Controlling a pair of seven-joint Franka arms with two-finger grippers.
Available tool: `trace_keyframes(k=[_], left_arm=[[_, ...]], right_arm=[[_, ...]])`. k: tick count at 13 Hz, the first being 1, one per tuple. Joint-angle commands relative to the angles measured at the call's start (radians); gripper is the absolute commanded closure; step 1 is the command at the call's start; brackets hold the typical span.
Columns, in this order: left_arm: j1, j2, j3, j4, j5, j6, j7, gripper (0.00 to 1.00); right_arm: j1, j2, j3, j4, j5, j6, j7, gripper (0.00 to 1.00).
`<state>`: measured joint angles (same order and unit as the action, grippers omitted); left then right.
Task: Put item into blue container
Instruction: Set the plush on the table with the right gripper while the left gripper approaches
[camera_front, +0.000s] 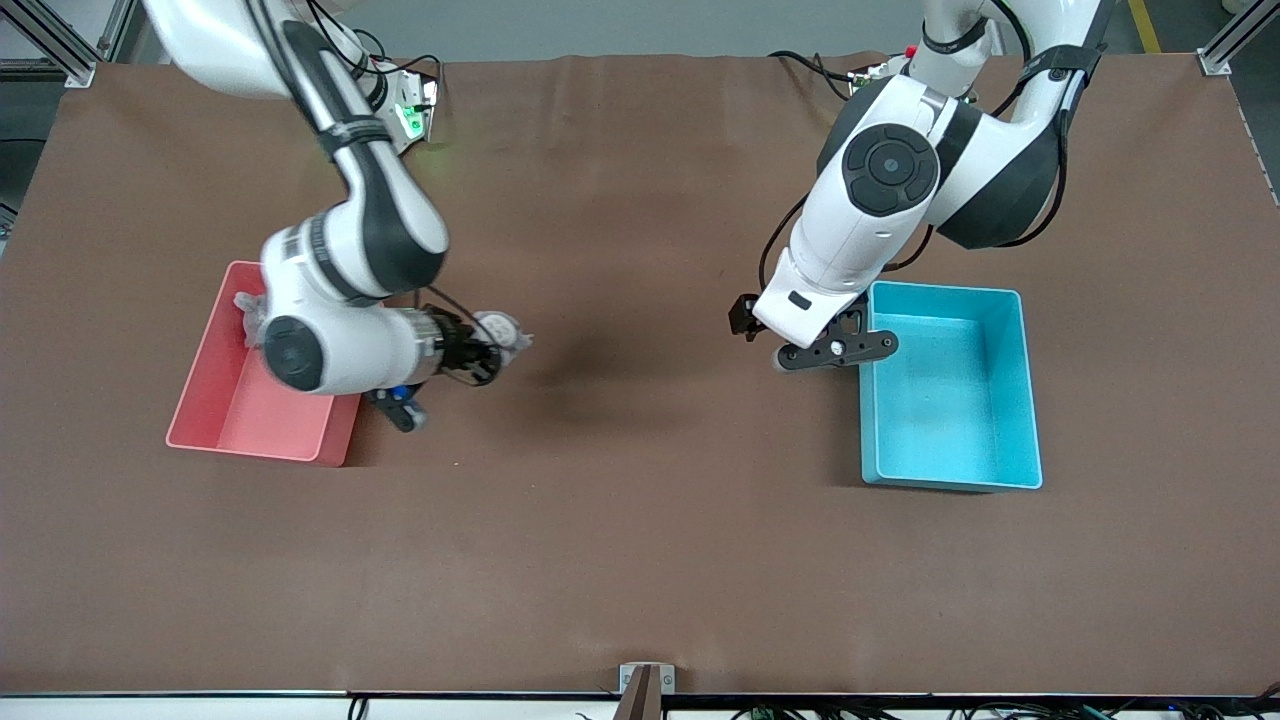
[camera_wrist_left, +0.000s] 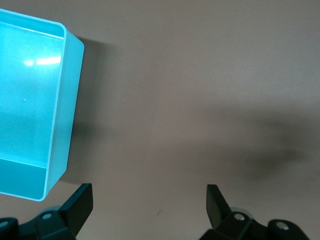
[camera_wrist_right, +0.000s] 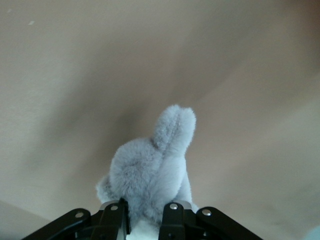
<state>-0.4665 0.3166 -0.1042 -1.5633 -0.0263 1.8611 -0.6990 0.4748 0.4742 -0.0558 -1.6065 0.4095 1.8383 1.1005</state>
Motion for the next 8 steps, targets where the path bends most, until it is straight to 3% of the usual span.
trace_keyframes(k=[1, 8], left_arm=[[0.003, -0.007, 0.001, -0.014, -0.018, 0.012, -0.005, 0.00], [0.018, -0.016, 0.003, -0.008, -0.015, 0.010, 0.013, 0.00]], right_arm=[[0.085, 0.053, -0.015, 0.019, 0.012, 0.129, 0.143, 0.95], [0.272, 0.207, -0.021, 0.010, -0.006, 0.459, 0.340, 0.93]])
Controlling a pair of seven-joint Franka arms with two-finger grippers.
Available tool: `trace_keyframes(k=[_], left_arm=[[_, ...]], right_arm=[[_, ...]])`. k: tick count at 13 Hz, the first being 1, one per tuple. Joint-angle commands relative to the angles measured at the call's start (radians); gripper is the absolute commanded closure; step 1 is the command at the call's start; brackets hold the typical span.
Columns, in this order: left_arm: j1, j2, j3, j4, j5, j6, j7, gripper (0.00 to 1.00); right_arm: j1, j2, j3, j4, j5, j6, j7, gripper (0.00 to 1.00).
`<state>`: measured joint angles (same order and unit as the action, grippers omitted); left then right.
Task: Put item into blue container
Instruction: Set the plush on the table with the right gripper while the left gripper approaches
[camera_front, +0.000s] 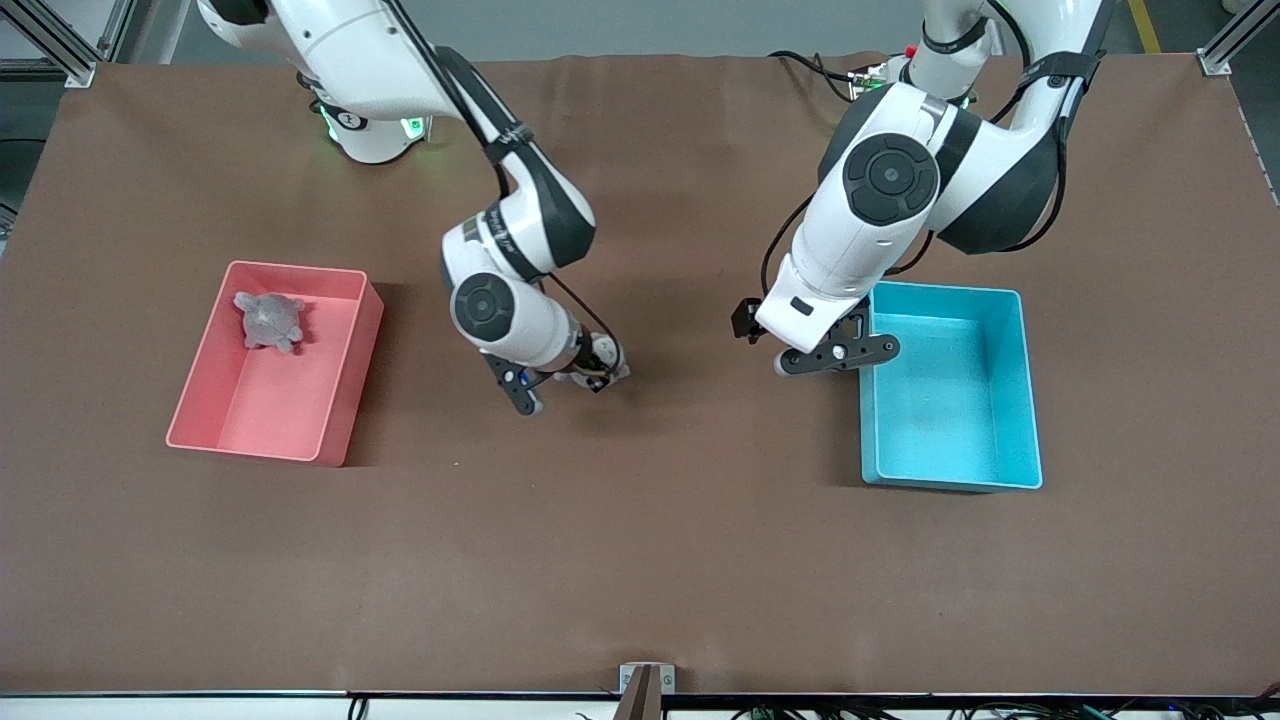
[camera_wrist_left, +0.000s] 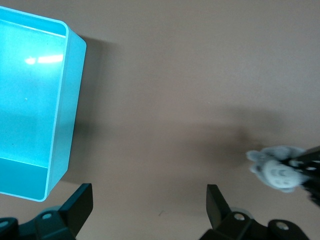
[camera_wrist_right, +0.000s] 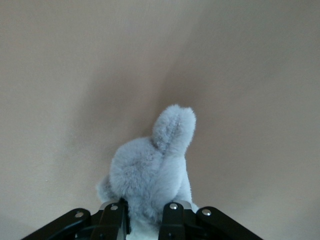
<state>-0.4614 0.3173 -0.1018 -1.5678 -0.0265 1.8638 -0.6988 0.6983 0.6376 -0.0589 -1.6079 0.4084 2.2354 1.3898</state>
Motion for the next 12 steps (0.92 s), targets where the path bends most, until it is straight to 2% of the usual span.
trace_keyframes(k=[1, 3, 4, 5, 6, 7, 10, 12], left_arm=[[0.013, -0.018, 0.001, -0.001, -0.012, 0.008, 0.013, 0.00], [0.010, -0.018, 0.002, -0.001, -0.006, 0.009, 0.010, 0.00], [0.006, -0.018, 0.002, -0.001, -0.004, 0.009, 0.009, 0.00], [0.004, -0.017, 0.002, 0.000, -0.004, 0.009, 0.007, 0.00], [0.006, -0.015, 0.002, 0.005, -0.004, 0.011, 0.007, 0.00], [0.004, -0.015, 0.002, 0.006, -0.004, 0.011, 0.007, 0.00], [0.012, -0.018, 0.002, 0.024, -0.006, 0.008, 0.001, 0.00], [0.006, -0.017, 0.002, 0.066, -0.004, -0.008, 0.002, 0.00]], right_arm=[[0.061, 0.062, -0.018, 0.008, -0.013, 0.093, 0.054, 0.92], [0.082, 0.086, -0.019, 0.008, -0.019, 0.121, 0.055, 0.91], [0.084, 0.093, -0.019, 0.008, -0.019, 0.134, 0.055, 0.87], [0.083, 0.094, -0.019, 0.008, -0.019, 0.135, 0.055, 0.68], [0.079, 0.094, -0.019, 0.008, -0.019, 0.133, 0.055, 0.23], [0.076, 0.093, -0.019, 0.008, -0.019, 0.129, 0.052, 0.00], [0.058, 0.073, -0.036, 0.022, -0.057, 0.092, 0.037, 0.00], [0.041, 0.028, -0.055, 0.051, -0.156, -0.012, 0.005, 0.00]])
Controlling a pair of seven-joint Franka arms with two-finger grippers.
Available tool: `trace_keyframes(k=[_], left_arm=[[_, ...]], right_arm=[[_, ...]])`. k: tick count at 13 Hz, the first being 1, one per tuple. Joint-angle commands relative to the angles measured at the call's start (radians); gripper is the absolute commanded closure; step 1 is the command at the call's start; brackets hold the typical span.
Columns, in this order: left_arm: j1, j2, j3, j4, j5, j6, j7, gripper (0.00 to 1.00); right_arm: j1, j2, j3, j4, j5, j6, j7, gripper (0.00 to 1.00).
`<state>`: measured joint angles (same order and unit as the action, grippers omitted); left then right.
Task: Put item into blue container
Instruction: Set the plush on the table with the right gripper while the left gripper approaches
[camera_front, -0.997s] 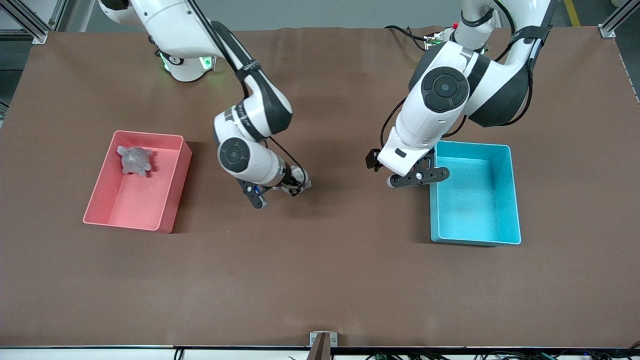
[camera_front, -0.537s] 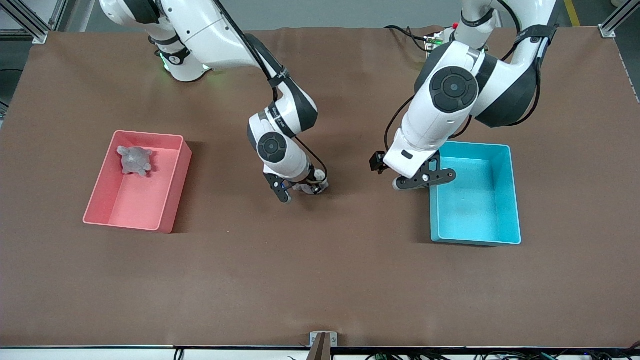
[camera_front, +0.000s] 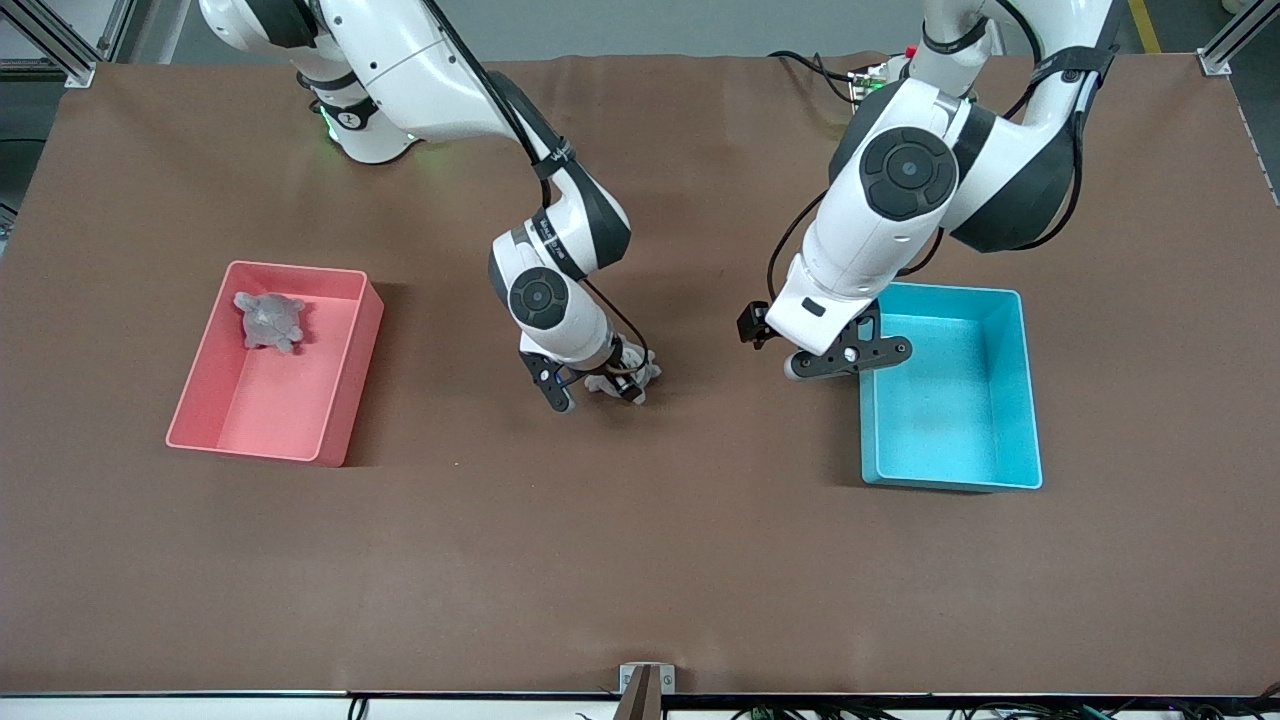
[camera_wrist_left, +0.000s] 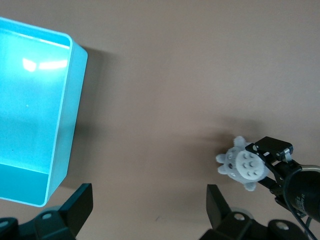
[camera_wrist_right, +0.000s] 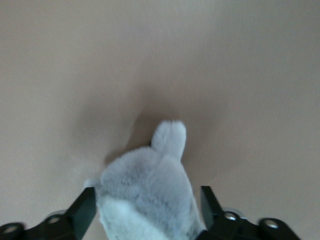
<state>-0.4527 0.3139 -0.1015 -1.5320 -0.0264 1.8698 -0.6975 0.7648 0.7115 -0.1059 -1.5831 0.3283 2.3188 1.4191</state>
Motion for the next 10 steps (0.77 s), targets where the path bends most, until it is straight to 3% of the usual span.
trace_keyframes(k=[1, 7, 10], left_arm=[[0.002, -0.009, 0.002, 0.030, -0.006, -0.014, 0.003, 0.00], [-0.021, 0.030, 0.000, 0.026, 0.011, -0.005, 0.010, 0.00], [-0.030, 0.102, -0.015, 0.029, -0.076, 0.073, 0.016, 0.00]], right_arm=[[-0.051, -0.070, -0.009, 0.047, -0.100, -0.167, -0.079, 0.00], [-0.267, -0.239, -0.011, 0.048, -0.109, -0.487, -0.524, 0.00], [-0.402, -0.328, -0.011, -0.029, -0.198, -0.591, -0.840, 0.00]])
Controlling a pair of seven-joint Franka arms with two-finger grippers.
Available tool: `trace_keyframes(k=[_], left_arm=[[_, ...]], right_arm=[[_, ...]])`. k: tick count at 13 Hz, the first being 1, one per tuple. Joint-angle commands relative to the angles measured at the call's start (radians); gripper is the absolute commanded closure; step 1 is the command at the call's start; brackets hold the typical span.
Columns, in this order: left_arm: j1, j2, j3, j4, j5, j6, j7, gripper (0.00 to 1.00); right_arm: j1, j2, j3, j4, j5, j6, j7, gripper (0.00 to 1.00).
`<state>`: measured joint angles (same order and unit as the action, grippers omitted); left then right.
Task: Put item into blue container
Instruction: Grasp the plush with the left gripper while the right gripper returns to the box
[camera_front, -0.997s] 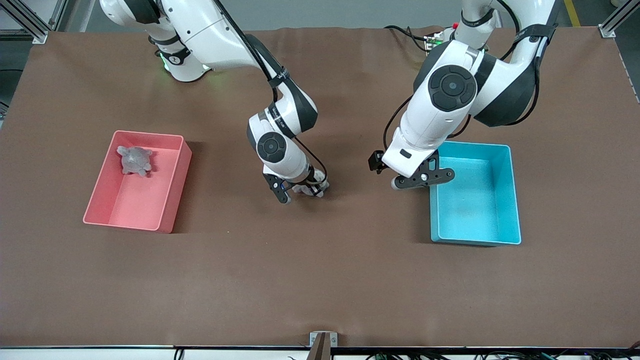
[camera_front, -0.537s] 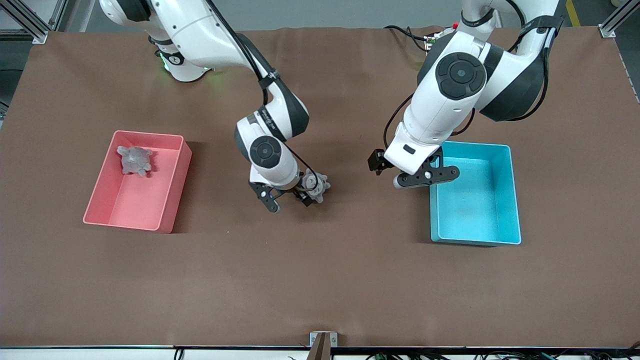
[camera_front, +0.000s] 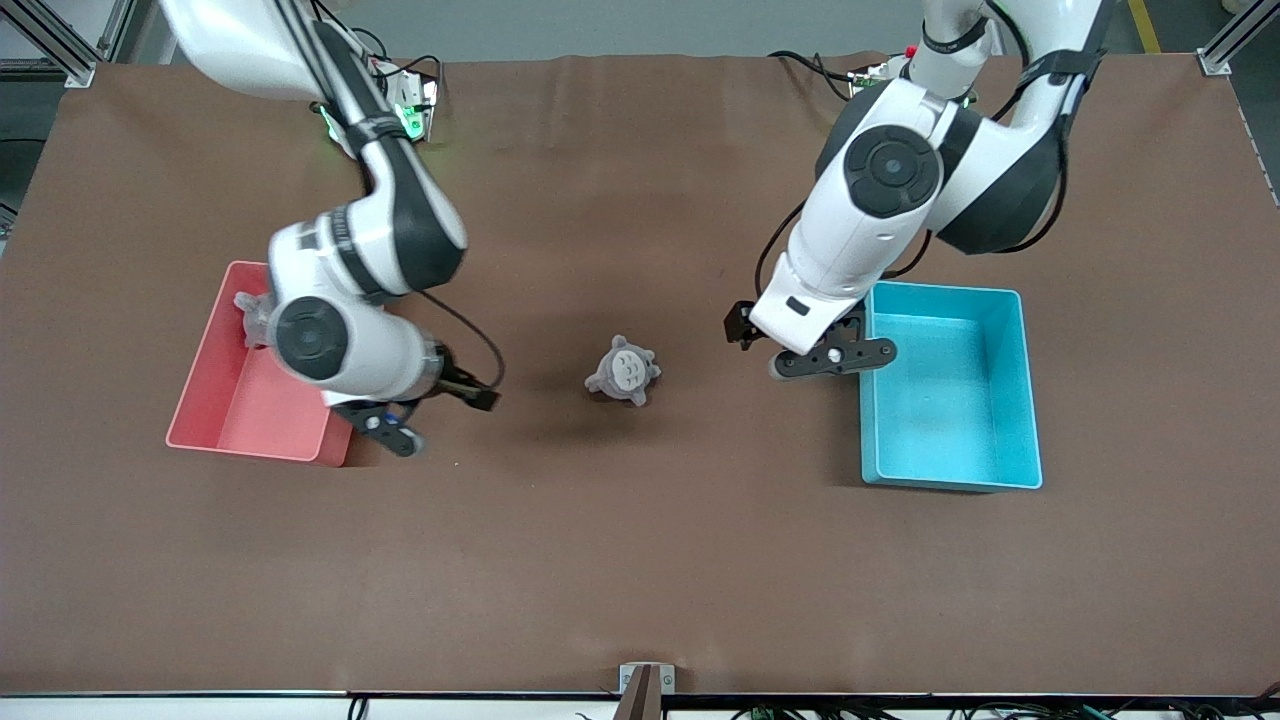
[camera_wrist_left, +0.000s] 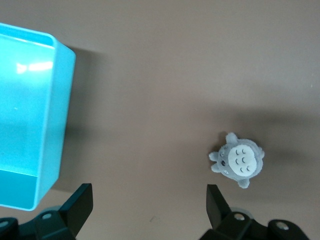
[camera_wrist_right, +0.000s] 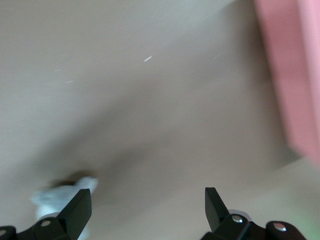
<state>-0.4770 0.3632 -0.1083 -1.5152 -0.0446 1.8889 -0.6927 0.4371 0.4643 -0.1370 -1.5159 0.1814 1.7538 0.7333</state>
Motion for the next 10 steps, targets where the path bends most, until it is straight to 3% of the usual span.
trace_keyframes(k=[1, 5, 7, 10], left_arm=[[-0.014, 0.080, -0.023, 0.012, -0.087, 0.112, -0.001, 0.00], [-0.109, 0.204, -0.027, 0.013, -0.136, 0.336, -0.010, 0.00], [-0.139, 0.259, -0.027, 0.013, -0.138, 0.470, -0.017, 0.01], [-0.190, 0.319, -0.025, 0.013, -0.127, 0.581, -0.077, 0.01]], right_arm=[[-0.113, -0.116, 0.020, -0.140, -0.077, -0.031, -0.255, 0.00], [-0.248, -0.242, 0.020, -0.324, -0.129, -0.016, -0.509, 0.00], [-0.253, -0.303, 0.020, -0.404, -0.239, 0.006, -0.528, 0.00], [-0.265, -0.371, 0.020, -0.565, -0.321, 0.122, -0.528, 0.00]])
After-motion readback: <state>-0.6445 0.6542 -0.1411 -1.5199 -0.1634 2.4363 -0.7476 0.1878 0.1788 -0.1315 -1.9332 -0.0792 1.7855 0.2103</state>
